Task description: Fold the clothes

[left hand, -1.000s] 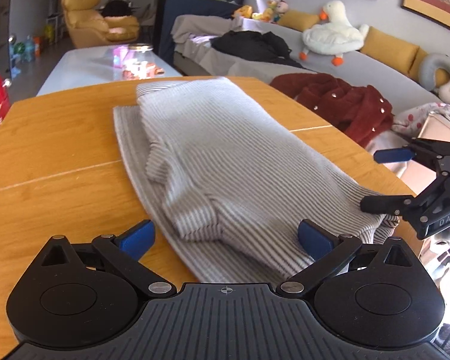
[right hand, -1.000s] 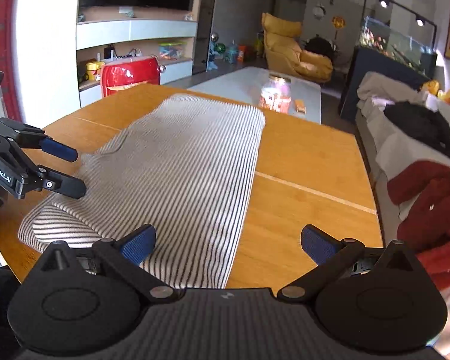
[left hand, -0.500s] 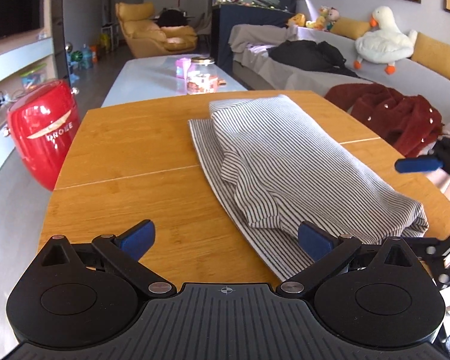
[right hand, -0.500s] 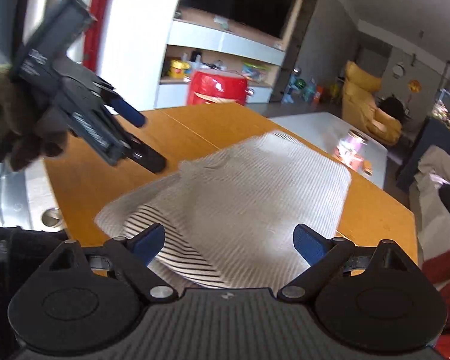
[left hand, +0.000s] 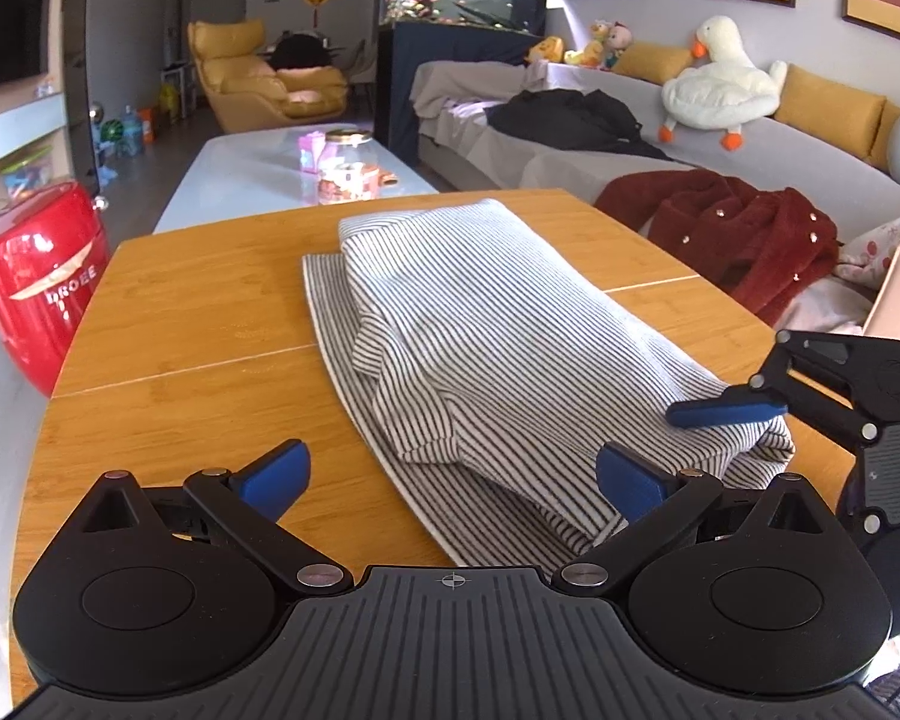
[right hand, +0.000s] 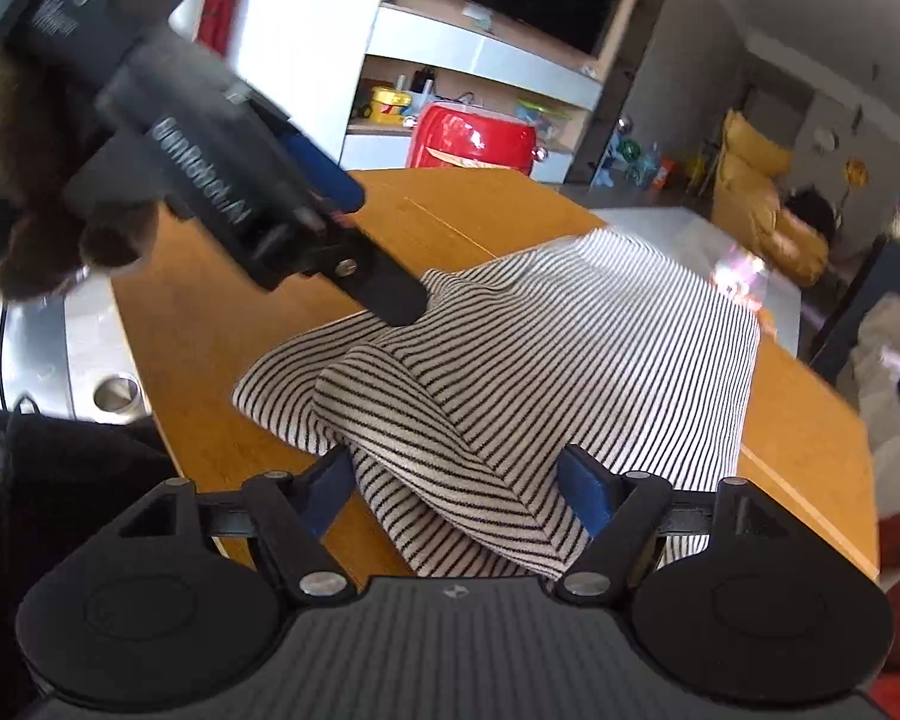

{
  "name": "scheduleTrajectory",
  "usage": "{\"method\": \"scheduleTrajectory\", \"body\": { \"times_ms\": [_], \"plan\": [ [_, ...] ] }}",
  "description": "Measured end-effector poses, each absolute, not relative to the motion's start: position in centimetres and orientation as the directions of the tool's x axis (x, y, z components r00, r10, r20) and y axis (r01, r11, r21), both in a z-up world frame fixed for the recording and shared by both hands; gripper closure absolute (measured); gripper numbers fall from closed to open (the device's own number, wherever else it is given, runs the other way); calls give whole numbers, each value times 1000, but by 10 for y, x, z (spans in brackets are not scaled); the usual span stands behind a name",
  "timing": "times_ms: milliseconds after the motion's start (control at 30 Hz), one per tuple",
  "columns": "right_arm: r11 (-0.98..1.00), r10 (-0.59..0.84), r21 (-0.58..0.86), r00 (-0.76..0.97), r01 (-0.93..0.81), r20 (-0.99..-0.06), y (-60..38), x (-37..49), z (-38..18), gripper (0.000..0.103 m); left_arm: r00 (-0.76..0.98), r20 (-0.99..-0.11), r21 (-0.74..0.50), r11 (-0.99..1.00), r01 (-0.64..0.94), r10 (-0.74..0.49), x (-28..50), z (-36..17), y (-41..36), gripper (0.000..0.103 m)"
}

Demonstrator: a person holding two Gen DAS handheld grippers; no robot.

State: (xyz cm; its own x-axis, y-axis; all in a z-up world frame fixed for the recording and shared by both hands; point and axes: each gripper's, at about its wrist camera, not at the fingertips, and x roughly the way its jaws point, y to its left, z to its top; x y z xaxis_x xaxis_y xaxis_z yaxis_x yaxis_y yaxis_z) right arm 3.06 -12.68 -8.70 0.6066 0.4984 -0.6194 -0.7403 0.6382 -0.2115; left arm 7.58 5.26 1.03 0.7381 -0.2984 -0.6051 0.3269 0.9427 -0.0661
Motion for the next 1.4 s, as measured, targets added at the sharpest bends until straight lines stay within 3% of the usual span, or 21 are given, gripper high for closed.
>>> {"method": "scheduleTrajectory", "body": {
  "times_ms": [200, 467, 633, 767, 833, 933, 1167, 1233, 1300, 1400],
  "plan": [
    [718, 562, 63, 524, -693, -640, -149, 64, -77, 30, 735, -602, -70, 937, 342, -313, 72, 12, 57, 0],
    [723, 595, 151, 496, -674, -633, -163, 74, -80, 30, 710, -597, -63, 904, 423, -374, 52, 17, 70, 0],
    [719, 609, 170, 493, -674, -621, -163, 77, -81, 30, 659, -652, -8, 872, 489, -376, 50, 2, 57, 0],
    [702, 580, 53, 526, -710, -622, -156, 62, -78, 29, 649, -680, 39, 867, 496, -341, 63, -16, 39, 0],
    [674, 541, -104, 584, -732, -605, -148, 44, -78, 22, 676, -676, 71, 887, 456, -294, 72, -19, 34, 0],
    [611, 475, -339, 673, -716, -567, -142, 19, -87, 18, 673, -663, -3, 901, 434, -327, 81, -14, 41, 0],
    [547, 357, -605, 815, -579, -457, -127, 31, -113, 18, 663, -646, -129, 910, 394, -378, 98, -9, 51, 0],
    [526, 352, -627, 818, -575, -454, -120, 42, -116, 32, 665, -642, -140, 911, 388, -382, 99, -9, 53, 0],
    [515, 351, -614, 800, -599, -486, -114, 53, -115, 60, 668, -637, -150, 912, 383, -385, 100, -9, 55, 0],
    [494, 344, -622, 794, -608, -502, -107, 60, -115, 64, 670, -617, -190, 905, 381, -412, 99, -4, 65, 0]
  ]
}}
